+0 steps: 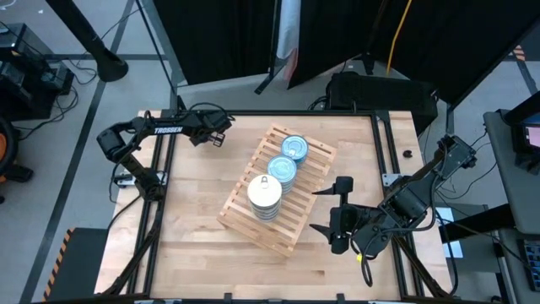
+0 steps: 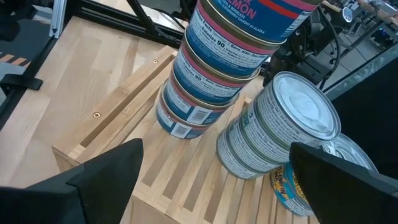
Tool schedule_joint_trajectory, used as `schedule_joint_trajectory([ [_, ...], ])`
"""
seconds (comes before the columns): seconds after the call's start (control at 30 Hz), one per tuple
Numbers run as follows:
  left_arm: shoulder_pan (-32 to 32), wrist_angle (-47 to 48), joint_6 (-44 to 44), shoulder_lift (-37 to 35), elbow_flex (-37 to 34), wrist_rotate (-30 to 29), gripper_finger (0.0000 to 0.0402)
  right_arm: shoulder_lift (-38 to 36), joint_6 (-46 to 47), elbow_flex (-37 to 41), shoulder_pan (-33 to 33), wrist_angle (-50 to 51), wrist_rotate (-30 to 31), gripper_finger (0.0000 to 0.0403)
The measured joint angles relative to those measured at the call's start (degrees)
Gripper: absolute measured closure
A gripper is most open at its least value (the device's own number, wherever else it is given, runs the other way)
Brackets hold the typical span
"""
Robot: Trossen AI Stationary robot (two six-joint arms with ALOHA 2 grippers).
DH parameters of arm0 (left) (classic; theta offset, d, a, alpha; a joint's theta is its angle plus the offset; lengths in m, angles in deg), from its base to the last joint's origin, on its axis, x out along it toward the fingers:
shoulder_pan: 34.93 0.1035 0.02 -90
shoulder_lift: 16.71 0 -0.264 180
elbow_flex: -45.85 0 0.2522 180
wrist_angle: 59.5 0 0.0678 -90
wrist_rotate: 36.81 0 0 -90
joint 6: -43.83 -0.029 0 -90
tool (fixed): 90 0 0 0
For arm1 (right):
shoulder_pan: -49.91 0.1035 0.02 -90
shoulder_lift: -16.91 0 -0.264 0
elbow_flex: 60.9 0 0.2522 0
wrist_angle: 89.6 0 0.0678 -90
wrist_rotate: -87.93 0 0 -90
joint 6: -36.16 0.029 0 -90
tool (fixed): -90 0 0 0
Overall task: Stack canned seafood by type on shelf
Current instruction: Stack the blue-pink tuna can on top of the other blue-pink tuna can on the shelf
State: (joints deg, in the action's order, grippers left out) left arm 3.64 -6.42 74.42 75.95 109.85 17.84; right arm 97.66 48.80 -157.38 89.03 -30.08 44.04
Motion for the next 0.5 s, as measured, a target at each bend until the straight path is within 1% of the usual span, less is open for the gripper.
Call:
schedule_joint_trajectory([
  [0.23,-0.1,0.2,0.1,0.0,0.0,1.0,0.0389,0.0,0.2,0.0,0.0,0.5,0.0,0.0007],
  [0.5,-2.1,1.2,0.6,0.0,0.1,2.4,0.0389,0.0,0.2,0.0,0.0,0.5,0.0,0.0007],
])
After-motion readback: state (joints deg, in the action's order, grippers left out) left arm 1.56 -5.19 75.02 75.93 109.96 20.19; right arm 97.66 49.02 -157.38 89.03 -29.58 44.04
